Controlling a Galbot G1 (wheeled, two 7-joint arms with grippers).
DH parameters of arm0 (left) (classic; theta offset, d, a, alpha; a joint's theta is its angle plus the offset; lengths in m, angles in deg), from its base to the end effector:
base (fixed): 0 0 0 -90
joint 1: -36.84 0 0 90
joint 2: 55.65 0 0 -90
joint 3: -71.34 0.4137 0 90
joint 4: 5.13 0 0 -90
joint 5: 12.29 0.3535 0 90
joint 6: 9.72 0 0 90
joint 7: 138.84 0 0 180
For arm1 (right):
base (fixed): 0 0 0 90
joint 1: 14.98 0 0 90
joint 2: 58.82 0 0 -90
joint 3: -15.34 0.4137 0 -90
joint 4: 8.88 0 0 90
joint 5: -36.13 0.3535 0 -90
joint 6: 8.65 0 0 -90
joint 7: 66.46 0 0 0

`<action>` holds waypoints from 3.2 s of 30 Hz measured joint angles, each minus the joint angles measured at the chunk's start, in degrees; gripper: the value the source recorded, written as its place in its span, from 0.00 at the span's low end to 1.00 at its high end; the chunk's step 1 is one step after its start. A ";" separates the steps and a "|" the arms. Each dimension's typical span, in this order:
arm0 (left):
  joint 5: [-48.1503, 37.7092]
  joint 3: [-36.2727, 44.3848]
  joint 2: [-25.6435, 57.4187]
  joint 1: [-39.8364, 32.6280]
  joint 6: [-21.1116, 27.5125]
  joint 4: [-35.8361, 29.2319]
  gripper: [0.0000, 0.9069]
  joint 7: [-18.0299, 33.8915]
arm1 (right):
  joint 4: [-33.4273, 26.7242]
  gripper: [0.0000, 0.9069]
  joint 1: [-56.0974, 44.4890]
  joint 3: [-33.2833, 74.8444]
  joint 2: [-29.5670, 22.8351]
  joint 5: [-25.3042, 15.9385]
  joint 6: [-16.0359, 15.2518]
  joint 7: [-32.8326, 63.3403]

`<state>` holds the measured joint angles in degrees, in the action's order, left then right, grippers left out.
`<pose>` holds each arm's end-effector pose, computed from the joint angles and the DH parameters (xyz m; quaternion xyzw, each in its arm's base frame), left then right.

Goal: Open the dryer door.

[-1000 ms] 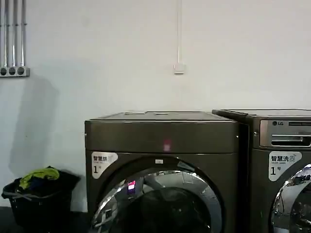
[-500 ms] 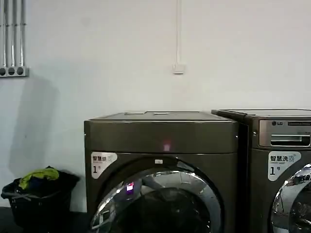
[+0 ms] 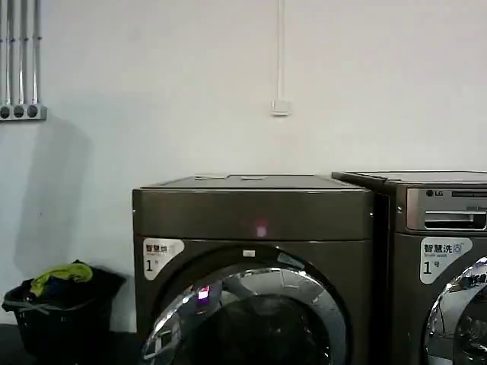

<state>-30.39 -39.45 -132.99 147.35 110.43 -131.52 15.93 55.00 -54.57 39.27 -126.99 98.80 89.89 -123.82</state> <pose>0.1872 0.1433 -0.2589 -0.1342 -0.9867 0.0153 0.0906 0.5725 0.0576 -0.3063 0.7260 -0.6839 -0.0725 0.0005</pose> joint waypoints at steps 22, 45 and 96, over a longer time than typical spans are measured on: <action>-0.08 -3.91 5.76 -5.32 -5.08 9.07 1.00 -5.69 | 2.77 1.00 -0.73 0.23 0.94 -0.07 -0.36 1.35; -1.46 -7.27 6.26 -3.30 -5.45 8.74 1.00 -4.80 | 6.27 1.00 -0.40 -4.27 2.91 0.04 -1.78 -1.49; -20.60 14.60 14.91 -22.41 -9.68 24.80 1.00 -4.76 | 39.83 1.00 -46.55 46.34 32.95 -3.12 1.12 13.46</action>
<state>-50.99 -24.85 -118.09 124.94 100.75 -106.72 11.17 94.83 -101.12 85.62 -94.04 95.68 91.01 -110.36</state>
